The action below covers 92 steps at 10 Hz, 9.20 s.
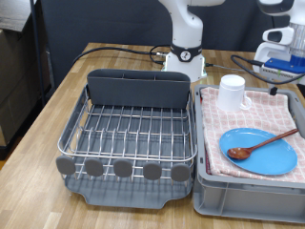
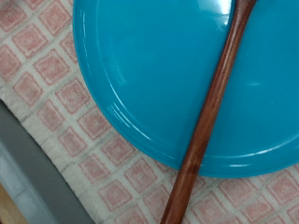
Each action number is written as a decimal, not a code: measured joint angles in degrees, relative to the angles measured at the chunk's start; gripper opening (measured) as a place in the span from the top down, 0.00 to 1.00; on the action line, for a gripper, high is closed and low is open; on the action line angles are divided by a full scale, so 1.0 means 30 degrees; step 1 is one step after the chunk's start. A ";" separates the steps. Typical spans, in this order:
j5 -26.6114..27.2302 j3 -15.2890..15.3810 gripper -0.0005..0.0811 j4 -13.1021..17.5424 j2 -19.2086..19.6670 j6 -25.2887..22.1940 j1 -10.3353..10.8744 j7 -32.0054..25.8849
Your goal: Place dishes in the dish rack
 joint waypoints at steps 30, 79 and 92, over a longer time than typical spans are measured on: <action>-0.3324 -0.1799 0.88 0.1224 0.3364 0.0968 0.1419 0.4728; 0.9365 -1.2850 0.88 -1.0987 -1.2978 -0.5348 0.0946 -0.0905; 1.4248 -1.8867 0.88 -1.0561 -1.0855 -0.6598 0.1646 -0.6533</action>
